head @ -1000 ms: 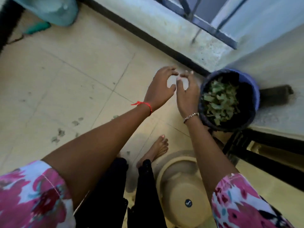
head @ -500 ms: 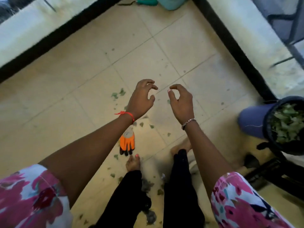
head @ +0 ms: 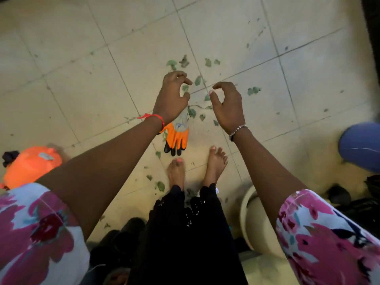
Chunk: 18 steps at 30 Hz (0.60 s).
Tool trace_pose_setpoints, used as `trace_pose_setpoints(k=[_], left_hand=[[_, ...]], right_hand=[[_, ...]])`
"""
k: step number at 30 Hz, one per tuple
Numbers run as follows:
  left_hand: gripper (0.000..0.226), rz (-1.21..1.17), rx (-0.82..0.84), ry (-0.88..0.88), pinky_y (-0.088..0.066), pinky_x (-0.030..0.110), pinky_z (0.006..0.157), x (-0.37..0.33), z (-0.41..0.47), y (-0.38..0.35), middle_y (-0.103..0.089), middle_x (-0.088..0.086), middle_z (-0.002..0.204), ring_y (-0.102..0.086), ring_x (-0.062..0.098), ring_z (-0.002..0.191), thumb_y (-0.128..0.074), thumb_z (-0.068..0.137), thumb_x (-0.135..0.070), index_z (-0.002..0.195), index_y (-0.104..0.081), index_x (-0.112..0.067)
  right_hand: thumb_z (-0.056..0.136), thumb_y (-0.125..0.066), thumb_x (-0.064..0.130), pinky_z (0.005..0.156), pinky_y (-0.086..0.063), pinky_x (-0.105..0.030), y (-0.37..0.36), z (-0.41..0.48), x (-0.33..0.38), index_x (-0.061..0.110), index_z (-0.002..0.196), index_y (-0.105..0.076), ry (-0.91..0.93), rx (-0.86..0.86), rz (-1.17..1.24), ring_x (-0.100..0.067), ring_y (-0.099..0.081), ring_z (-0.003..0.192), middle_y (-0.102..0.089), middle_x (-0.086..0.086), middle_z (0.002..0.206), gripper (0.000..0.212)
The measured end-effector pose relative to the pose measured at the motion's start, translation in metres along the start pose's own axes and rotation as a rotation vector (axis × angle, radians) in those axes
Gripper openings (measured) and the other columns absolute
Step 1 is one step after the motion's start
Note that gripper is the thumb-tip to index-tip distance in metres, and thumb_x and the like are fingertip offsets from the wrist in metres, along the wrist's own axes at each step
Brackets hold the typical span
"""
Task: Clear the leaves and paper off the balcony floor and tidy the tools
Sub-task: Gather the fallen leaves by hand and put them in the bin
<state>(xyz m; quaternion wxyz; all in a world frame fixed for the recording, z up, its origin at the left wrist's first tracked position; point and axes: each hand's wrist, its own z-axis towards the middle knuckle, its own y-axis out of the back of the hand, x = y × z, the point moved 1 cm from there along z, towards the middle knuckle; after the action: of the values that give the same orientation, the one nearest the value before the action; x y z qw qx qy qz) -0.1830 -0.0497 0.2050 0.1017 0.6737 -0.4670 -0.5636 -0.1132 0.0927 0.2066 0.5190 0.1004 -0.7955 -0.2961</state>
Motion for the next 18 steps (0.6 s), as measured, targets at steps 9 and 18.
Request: trace_pose_setpoints(k=[9, 18], left_hand=[[0.042, 0.020, 0.066, -0.082, -0.022, 0.022, 0.107, 0.116, 0.066, -0.086, -0.039, 0.017, 0.141, -0.034, 0.029, 0.135, -0.061, 0.084, -0.005, 0.124, -0.050, -0.001], [0.082, 0.309, -0.192, -0.078, 0.000, 0.049, 0.116, 0.193, 0.176, -0.132, -0.005, 0.020, 0.156, 0.001, 0.037, 0.145, -0.050, 0.083, -0.053, 0.145, -0.024, -0.007]], right_hand=[[0.093, -0.047, 0.031, 0.105, -0.034, -0.029, -0.114, 0.043, -0.118, 0.000, 0.130, -0.041, -0.162, -0.276, 0.043, -0.029, -0.036, 0.131, -0.037, -0.018, 0.138, 0.049], [0.089, -0.041, 0.056, 0.118, -0.005, -0.040, -0.191, 0.091, -0.210, 0.010, 0.145, -0.029, -0.066, -0.400, -0.410, -0.028, -0.014, 0.145, -0.021, -0.016, 0.154, 0.073]])
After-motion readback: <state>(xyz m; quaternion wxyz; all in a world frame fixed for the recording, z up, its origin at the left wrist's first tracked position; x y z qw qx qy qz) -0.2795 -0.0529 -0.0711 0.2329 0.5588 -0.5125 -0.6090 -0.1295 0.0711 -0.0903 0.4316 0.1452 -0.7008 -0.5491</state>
